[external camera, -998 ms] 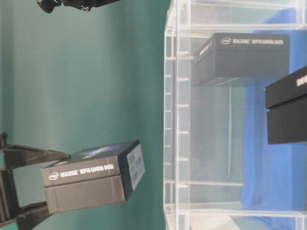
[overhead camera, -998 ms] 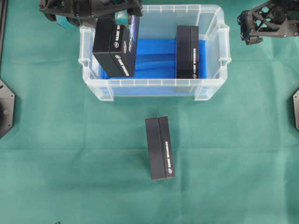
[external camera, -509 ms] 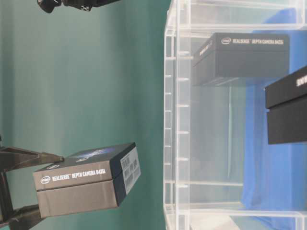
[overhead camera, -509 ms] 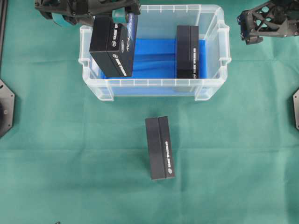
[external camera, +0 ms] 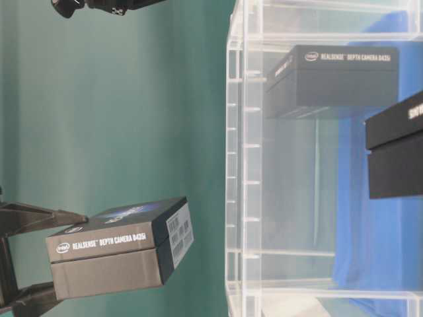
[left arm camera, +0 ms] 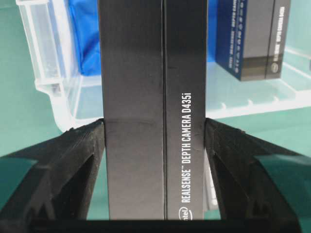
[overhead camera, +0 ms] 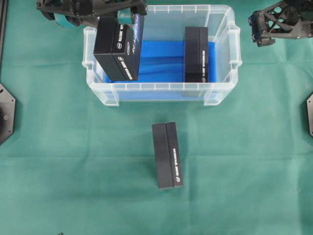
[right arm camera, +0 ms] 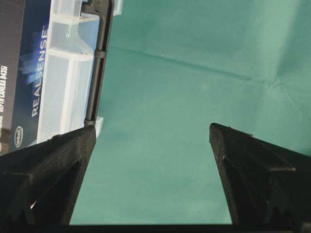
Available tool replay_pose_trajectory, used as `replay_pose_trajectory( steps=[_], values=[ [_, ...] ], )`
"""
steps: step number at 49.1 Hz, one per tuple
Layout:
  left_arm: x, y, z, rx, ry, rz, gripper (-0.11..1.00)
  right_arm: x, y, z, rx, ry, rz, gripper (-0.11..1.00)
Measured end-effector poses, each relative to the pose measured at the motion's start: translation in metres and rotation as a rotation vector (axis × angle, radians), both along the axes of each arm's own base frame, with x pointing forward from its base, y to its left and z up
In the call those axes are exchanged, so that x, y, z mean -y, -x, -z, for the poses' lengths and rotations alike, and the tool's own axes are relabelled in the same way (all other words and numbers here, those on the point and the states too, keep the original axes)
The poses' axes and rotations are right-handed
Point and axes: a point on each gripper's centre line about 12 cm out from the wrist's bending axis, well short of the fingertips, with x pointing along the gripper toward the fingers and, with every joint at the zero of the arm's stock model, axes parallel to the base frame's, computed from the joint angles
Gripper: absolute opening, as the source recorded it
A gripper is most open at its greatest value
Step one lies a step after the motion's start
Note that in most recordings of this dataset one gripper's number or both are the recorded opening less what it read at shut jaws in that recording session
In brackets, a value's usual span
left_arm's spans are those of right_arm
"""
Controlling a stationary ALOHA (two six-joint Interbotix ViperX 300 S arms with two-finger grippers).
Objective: Take out the box from the case.
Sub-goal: 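Lift the left black box upward out of the case, then carry the box forward and lower it onto the table left of the first box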
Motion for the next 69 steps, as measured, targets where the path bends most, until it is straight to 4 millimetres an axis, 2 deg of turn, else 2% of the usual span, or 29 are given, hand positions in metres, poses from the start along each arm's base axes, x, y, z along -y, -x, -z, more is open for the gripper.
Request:
replay_pose_trajectory(
  steps=[69],
  values=[
    [0.0016, -0.0005, -0.0007, 0.0, -0.013, -0.003, 0.62, -0.001, 0.0012, 0.0017, -0.005, -0.002, -0.003, 0.93]
  ],
)
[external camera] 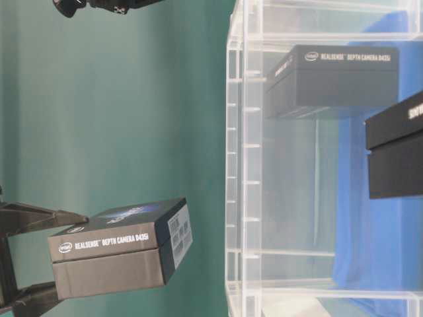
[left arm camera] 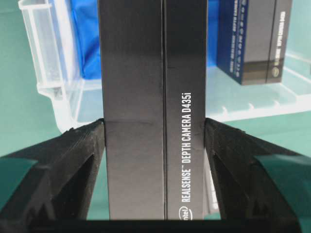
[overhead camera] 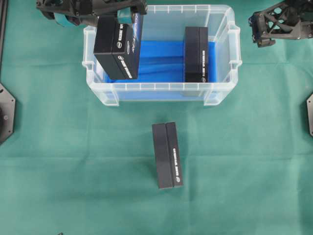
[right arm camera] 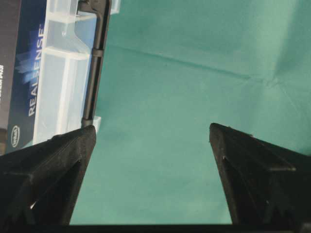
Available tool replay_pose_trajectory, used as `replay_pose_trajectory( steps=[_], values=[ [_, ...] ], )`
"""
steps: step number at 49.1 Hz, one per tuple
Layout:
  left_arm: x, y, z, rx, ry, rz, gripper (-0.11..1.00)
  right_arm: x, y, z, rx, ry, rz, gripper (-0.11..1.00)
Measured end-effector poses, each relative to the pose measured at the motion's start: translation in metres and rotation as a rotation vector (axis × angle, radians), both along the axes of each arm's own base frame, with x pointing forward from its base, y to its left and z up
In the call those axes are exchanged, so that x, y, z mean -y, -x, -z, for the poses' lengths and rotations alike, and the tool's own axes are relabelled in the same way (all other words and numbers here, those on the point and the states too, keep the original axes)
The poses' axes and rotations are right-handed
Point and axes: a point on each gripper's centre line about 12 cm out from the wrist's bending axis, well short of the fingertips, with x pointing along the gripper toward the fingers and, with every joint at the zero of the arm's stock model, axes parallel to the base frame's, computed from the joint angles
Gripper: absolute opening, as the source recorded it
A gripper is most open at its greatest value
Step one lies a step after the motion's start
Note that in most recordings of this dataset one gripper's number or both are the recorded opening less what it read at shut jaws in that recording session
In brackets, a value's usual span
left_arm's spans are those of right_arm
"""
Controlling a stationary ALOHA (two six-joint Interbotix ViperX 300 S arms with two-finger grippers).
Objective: Take out the box from the case.
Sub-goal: 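Carry the box forward and lower it onto the table left of the first box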
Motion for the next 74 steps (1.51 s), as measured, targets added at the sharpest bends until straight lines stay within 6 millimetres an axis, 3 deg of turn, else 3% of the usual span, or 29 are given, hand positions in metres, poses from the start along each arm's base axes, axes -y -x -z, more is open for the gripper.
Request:
replay_pose_trajectory(
  steps=[10, 21, 41, 55, 74],
  values=[
    [0.016, -0.004, 0.0, 0.004, 0.009, 0.012, 0.62, 0.0, 0.001, 0.0, 0.0, 0.001, 0.001, 0.93],
    [0.047, -0.007, 0.002, -0.003, 0.031, -0.003, 0.62, 0.0, 0.001, 0.001, -0.004, 0.004, -0.002, 0.93],
    [0.127, -0.004, 0.008, -0.028, 0.064, -0.026, 0.62, -0.002, 0.0, 0.001, -0.011, 0.009, -0.034, 0.93],
    [0.183, 0.01, 0.009, -0.046, 0.096, -0.04, 0.62, -0.002, 0.001, 0.0, -0.008, 0.01, -0.033, 0.92],
    [0.19, 0.007, 0.025, -0.08, 0.072, -0.044, 0.62, -0.003, 0.0, 0.0, -0.009, 0.009, -0.034, 0.92]
  ],
)
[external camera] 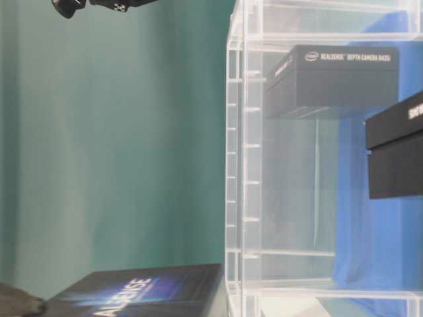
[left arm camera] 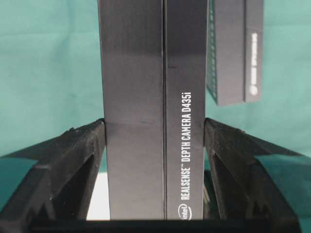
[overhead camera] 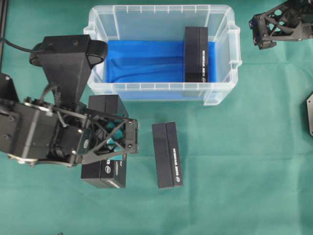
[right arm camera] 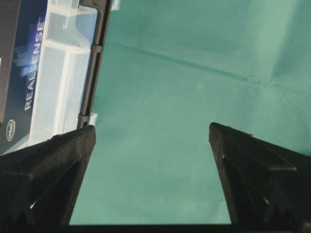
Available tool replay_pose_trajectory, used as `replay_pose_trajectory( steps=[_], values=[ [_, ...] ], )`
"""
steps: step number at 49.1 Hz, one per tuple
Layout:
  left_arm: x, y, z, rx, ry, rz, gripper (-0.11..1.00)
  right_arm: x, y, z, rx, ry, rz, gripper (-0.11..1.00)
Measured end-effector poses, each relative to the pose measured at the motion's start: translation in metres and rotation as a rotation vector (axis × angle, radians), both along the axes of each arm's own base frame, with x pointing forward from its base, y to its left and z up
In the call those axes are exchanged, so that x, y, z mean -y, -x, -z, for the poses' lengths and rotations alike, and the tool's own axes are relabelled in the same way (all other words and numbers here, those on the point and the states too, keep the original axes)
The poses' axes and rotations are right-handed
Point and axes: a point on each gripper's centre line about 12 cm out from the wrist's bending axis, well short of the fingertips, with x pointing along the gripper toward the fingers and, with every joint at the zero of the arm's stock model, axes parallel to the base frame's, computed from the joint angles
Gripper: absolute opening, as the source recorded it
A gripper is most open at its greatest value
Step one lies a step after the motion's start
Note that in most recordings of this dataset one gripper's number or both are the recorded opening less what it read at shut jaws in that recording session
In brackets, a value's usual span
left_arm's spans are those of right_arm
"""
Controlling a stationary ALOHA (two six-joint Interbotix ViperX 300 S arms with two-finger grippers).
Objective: Take out the box from the case.
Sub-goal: 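Carry the box forward and lower it onto the table left of the first box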
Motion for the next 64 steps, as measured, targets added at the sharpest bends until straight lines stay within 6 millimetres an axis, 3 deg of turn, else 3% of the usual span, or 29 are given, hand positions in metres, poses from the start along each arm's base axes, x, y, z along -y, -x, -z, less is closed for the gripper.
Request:
replay_pose_trajectory(
  steps=[7, 25, 45, 64],
  values=[
    [-0.002, -0.002, 0.016, -0.011, -0.029, 0.003, 0.62, -0.001, 0.0, 0.0, -0.001, -0.001, -0.003, 0.92],
    [-0.006, -0.005, 0.095, -0.021, -0.076, 0.01, 0.62, -0.001, 0.0, 0.002, -0.006, -0.002, -0.004, 0.92],
    [-0.002, 0.002, 0.167, -0.034, -0.063, 0.009, 0.62, -0.003, 0.005, 0.005, -0.02, -0.008, -0.003, 0.92],
    [0.006, 0.001, 0.187, -0.042, -0.052, 0.035, 0.62, -0.004, 0.006, 0.005, -0.022, -0.01, 0.001, 0.92]
  ],
)
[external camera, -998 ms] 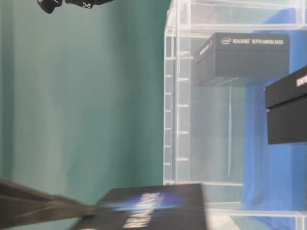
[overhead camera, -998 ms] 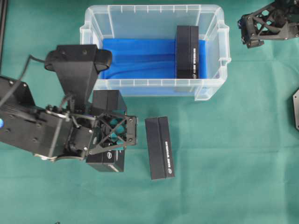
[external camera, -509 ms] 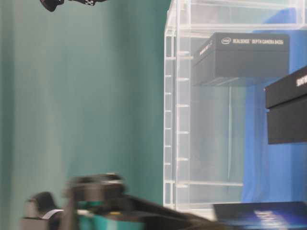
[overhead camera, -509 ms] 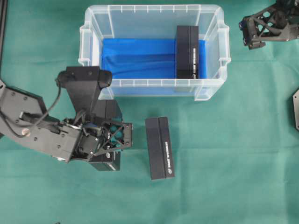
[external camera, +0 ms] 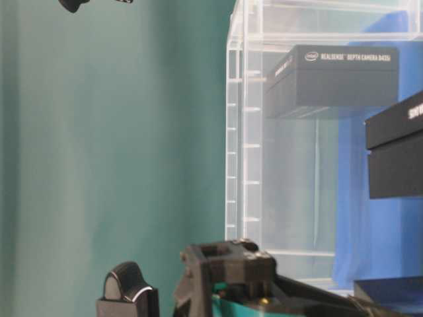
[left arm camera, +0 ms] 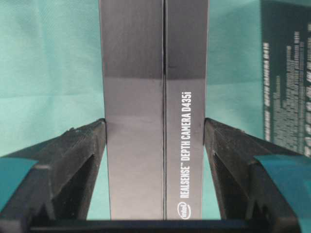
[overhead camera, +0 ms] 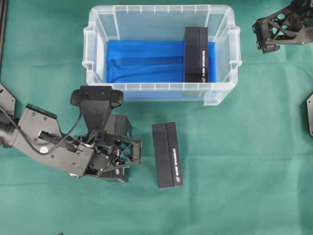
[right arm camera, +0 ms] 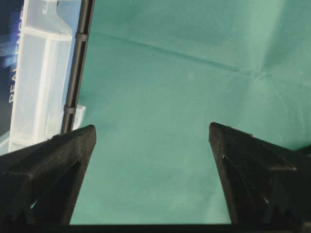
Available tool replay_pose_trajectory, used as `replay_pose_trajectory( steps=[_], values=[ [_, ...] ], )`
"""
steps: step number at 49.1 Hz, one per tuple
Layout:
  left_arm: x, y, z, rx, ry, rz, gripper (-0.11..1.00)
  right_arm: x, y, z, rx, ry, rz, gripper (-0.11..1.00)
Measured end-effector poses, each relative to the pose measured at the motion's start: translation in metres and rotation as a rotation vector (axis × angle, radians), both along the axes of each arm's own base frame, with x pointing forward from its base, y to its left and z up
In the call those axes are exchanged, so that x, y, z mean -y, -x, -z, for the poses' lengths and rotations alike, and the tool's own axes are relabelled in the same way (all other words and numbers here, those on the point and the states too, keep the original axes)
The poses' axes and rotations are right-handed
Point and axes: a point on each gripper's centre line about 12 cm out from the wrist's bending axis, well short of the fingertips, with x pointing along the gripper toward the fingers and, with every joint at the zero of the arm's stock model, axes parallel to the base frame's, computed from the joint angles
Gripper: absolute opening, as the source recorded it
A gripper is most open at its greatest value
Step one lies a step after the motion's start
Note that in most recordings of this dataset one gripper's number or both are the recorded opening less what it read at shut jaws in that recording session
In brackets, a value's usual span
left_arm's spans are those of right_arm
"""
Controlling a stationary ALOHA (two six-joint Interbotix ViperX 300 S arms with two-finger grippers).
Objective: Take out the box from the case.
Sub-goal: 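Carry the box forward and lower it onto the table left of the first box, then open the left gripper and retract the left arm to the left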
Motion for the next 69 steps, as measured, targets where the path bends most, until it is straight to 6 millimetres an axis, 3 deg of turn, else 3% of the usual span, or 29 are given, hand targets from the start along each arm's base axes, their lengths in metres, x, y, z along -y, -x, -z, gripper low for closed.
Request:
replay_pose_trajectory(
  steps=[39, 47, 69],
  values=[
    [0.005, -0.002, 0.001, 0.024, 0.044, -0.001, 0.62, -0.003, -0.001, 0.0, -0.001, -0.001, -0.014, 0.92],
    [0.007, -0.002, 0.001, 0.02, 0.064, -0.01, 0.96, -0.003, -0.001, 0.0, -0.001, -0.001, -0.014, 0.92],
    [0.004, 0.0, -0.011, 0.048, 0.077, -0.016, 0.94, -0.004, -0.001, 0.001, -0.003, -0.001, -0.015, 0.92]
  ],
)
